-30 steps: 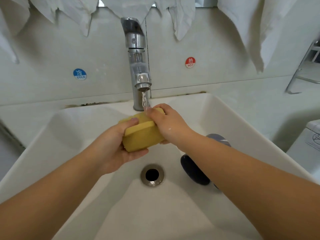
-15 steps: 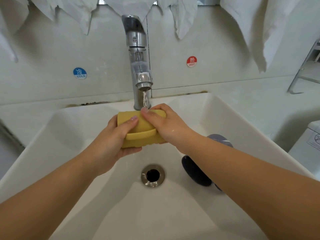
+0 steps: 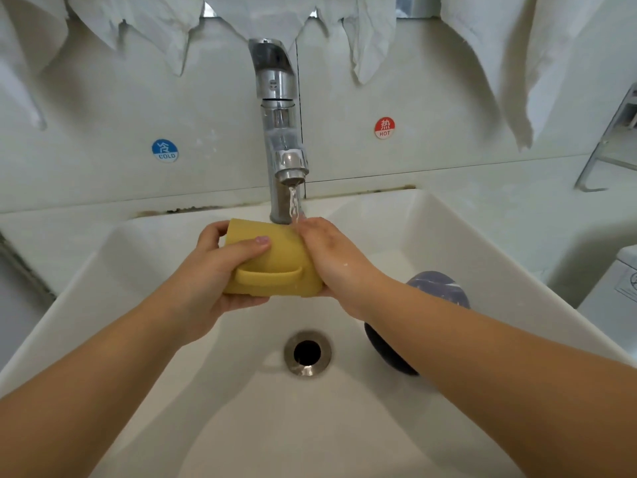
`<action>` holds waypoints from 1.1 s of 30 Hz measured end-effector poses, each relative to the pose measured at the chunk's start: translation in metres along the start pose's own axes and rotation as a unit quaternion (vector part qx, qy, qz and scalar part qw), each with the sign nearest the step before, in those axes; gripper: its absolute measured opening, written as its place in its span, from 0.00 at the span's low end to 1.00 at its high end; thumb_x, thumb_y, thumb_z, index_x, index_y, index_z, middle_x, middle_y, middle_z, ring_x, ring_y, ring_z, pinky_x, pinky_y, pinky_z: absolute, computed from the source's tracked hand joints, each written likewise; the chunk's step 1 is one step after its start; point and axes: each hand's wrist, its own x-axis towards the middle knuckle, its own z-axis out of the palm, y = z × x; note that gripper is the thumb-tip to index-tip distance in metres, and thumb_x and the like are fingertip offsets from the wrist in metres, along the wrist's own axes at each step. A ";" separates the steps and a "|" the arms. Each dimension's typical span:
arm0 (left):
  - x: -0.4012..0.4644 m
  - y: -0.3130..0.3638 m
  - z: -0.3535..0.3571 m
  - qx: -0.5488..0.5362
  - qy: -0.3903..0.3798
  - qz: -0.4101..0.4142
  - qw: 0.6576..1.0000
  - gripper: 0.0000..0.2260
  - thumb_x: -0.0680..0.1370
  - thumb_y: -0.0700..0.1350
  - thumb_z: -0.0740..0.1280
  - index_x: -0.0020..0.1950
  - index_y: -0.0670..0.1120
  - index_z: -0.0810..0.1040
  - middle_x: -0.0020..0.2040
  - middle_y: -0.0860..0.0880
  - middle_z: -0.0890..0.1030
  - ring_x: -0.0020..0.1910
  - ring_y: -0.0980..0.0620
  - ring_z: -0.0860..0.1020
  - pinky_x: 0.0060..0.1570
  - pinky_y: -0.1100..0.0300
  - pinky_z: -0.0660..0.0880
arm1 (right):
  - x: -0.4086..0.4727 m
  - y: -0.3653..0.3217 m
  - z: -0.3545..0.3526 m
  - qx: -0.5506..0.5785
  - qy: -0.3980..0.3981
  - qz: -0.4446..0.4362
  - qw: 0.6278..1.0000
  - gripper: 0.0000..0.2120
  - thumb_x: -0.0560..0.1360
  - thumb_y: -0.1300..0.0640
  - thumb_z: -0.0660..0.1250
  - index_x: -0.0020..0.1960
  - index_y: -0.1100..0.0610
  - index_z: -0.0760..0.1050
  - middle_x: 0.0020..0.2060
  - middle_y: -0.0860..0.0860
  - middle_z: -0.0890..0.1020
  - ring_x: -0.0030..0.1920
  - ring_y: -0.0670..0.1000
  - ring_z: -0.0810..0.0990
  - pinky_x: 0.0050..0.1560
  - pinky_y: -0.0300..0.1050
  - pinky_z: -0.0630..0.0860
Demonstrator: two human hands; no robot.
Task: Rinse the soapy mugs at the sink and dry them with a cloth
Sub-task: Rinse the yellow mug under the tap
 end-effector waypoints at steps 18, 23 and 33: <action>0.004 0.003 -0.012 -0.002 -0.034 0.046 0.998 0.22 0.63 0.48 0.72 0.57 0.56 0.77 0.56 0.50 0.79 0.49 0.48 0.81 0.35 0.54 0.81 | 0.005 -0.006 -0.017 0.121 -0.111 0.079 0.983 0.13 0.80 0.49 0.59 0.62 0.51 0.75 0.61 0.57 0.77 0.58 0.57 0.77 0.54 0.60 0.79; 0.003 0.002 -0.015 -0.003 -0.061 0.023 0.998 0.27 0.60 0.45 0.73 0.59 0.56 0.78 0.53 0.50 0.82 0.46 0.48 0.83 0.36 0.54 0.81 | 0.005 -0.006 -0.025 0.050 -0.211 0.073 0.973 0.21 0.77 0.48 0.66 0.68 0.50 0.71 0.62 0.55 0.78 0.58 0.56 0.79 0.56 0.55 0.79; 0.003 0.000 -0.007 -0.032 -0.038 0.017 0.999 0.27 0.62 0.43 0.77 0.60 0.43 0.78 0.59 0.42 0.81 0.52 0.44 0.82 0.41 0.55 0.83 | 0.007 -0.010 -0.040 -0.029 -0.219 0.104 0.970 0.32 0.68 0.42 0.71 0.68 0.55 0.71 0.58 0.55 0.81 0.57 0.56 0.81 0.57 0.51 0.79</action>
